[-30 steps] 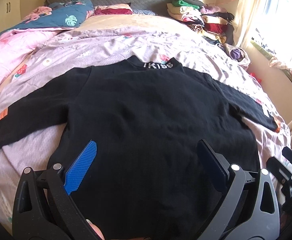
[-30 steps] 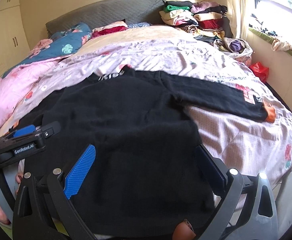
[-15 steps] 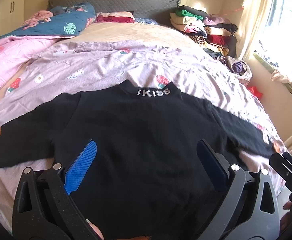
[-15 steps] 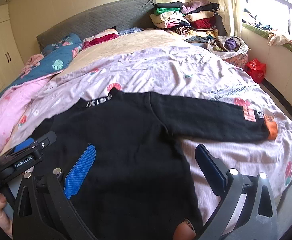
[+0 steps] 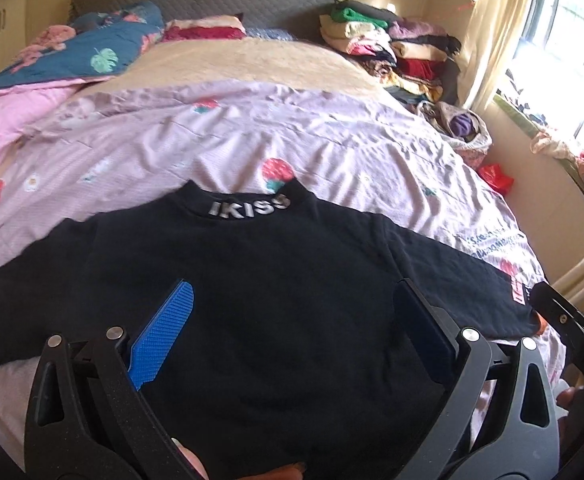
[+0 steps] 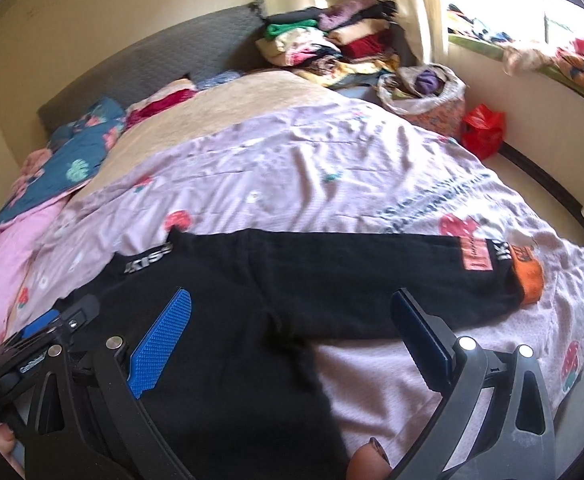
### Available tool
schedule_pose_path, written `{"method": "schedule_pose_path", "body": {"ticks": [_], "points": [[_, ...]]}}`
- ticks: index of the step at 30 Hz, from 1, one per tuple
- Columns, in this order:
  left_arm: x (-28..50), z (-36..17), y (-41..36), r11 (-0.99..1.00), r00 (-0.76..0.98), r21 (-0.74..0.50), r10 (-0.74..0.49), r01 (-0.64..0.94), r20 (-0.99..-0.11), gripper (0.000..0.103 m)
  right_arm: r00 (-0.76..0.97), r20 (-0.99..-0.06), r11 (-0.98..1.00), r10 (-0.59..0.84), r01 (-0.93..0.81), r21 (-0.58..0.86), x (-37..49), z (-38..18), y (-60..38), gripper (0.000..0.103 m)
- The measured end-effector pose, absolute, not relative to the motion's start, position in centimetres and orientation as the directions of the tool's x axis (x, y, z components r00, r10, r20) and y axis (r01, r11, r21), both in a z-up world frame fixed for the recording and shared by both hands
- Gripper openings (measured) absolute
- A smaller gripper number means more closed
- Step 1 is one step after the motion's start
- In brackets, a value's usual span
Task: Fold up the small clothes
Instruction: 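Reach the right tool to the orange sleeve cuff and grasp it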
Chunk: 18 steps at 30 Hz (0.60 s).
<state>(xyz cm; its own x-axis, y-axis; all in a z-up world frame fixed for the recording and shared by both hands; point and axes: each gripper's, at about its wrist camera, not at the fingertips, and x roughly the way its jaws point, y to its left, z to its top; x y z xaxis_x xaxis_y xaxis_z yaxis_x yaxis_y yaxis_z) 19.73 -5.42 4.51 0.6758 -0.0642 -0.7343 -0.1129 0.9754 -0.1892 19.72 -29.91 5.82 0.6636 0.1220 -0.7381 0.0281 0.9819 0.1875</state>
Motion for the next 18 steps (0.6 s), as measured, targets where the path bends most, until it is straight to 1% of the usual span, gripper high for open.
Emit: {"method": "schedule_pose_path", "body": {"ticks": [4,12,18], "points": [[20.9,3.5,-6.9,0.978,0.653,-0.190,-0.087,-0.089,-0.752,0.094,0.650,-0.755,0.970,0.093,0.111,0.215,20.6,4.2,-33.1,0.099],[22.2,1.8,-9.0,0.985,0.628,-0.157,-0.082,-0.065,-0.774,0.094,0.618,-0.786,0.929,0.009,0.286,0.236,21.6,1.1,-40.3,0.099],[23.0,0.6,-10.3,0.989,0.610,-0.141,-0.083,-0.048,-0.788,0.094,0.597,-0.802,0.885,-0.022,0.385,0.263,21.4,-1.0,-44.6,0.099]]}}
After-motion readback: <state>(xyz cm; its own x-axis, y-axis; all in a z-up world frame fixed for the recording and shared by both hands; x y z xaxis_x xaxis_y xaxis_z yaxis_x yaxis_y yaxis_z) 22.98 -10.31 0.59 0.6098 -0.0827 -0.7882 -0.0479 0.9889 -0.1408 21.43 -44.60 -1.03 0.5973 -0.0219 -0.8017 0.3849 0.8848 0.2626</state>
